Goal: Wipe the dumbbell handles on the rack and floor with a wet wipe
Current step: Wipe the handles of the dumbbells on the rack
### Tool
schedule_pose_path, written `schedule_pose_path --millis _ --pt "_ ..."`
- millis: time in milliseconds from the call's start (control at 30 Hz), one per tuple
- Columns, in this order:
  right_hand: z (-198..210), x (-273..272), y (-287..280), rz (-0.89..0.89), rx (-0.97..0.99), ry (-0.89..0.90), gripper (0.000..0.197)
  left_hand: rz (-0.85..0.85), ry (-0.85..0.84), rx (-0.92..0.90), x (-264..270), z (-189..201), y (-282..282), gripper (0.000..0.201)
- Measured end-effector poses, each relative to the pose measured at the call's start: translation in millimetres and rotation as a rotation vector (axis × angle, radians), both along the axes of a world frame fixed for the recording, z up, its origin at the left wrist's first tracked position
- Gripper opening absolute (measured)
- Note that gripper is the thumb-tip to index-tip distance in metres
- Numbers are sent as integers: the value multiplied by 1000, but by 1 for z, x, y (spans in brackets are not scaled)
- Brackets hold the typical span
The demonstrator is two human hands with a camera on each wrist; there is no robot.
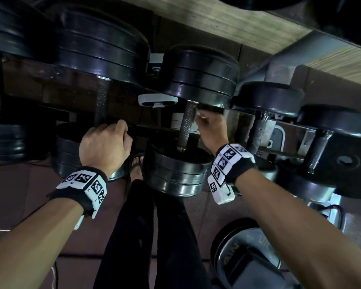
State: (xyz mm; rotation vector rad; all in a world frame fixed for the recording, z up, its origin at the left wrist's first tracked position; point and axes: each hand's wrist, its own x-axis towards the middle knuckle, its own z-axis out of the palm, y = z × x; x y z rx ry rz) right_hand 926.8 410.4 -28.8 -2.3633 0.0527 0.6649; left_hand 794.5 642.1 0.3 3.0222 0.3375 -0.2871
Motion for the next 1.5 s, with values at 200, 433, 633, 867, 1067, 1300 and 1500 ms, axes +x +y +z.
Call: schedule_pose_path --millis 200,433,633,867,1067,1300,1500 --pt "14 -40 -29 251 -28 281 29 -7 4 -4 0 -1 1 10" --pt "24 -13 0 31 -75 -175 24 0 -20 -26 -1 0 1 7" --pt "28 -43 -6 262 -98 9 25 -6 -16 -21 -1 0 1 7" --pt "38 -29 -8 169 12 -265 26 1 -27 -32 -1 0 1 6" --pt "15 -14 -4 270 7 -407 17 10 -26 -31 -2 -1 1 7" --pt "19 -35 -25 500 154 -65 21 5 -3 -18 -1 1 0 7" --pt "19 -3 0 259 12 -618 24 2 -14 -11 -1 -1 1 7"
